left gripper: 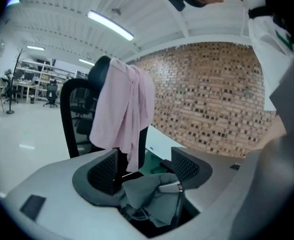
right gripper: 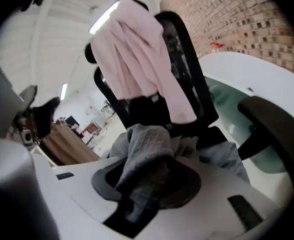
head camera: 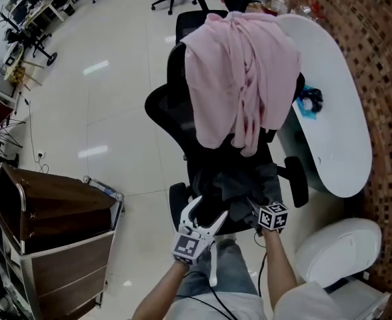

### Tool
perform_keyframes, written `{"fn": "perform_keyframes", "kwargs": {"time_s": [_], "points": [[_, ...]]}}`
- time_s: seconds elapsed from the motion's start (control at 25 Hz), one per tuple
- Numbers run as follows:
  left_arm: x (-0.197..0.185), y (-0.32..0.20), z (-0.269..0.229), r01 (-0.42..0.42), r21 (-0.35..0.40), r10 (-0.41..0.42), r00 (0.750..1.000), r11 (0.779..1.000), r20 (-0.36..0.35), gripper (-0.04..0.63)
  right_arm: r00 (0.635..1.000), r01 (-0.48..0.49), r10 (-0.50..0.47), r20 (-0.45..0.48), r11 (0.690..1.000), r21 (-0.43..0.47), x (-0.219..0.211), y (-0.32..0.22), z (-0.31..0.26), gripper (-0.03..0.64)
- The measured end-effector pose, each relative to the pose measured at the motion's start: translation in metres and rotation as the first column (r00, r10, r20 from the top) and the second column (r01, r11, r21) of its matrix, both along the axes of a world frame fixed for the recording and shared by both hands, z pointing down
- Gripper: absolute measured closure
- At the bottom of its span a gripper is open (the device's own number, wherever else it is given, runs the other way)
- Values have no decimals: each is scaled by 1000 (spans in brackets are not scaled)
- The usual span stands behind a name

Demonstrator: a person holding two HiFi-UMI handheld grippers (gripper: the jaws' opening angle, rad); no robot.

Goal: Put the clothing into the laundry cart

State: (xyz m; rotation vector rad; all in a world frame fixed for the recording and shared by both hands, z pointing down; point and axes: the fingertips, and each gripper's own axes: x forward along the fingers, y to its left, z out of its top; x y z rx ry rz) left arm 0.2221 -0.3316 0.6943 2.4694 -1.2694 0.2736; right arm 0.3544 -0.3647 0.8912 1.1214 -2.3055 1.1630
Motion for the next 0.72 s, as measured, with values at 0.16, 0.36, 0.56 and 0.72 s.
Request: {"fn": "perform_keyframes", "kwargs": {"time_s": [0.16,0.36,0.56,0.72], "points": [[-12,5,-77,76,34,-71,990,997,-124,275,993,-44,19,118,976,211,-10,-9,-136,488],[-45,18,-143,134,130,-111,979,982,-169,275,985,-77,0,175,897,436,-26,-11,-278,491],[-68,25,-215,170,263,-130,978,950,-160,275,966,-178,24,259,789,589,-26,9,-403,492],[-79,33,-283,181,361,-104,969,915,-222,275,948,-219,-14,317,694,686,-24,33,-490,492]]}}
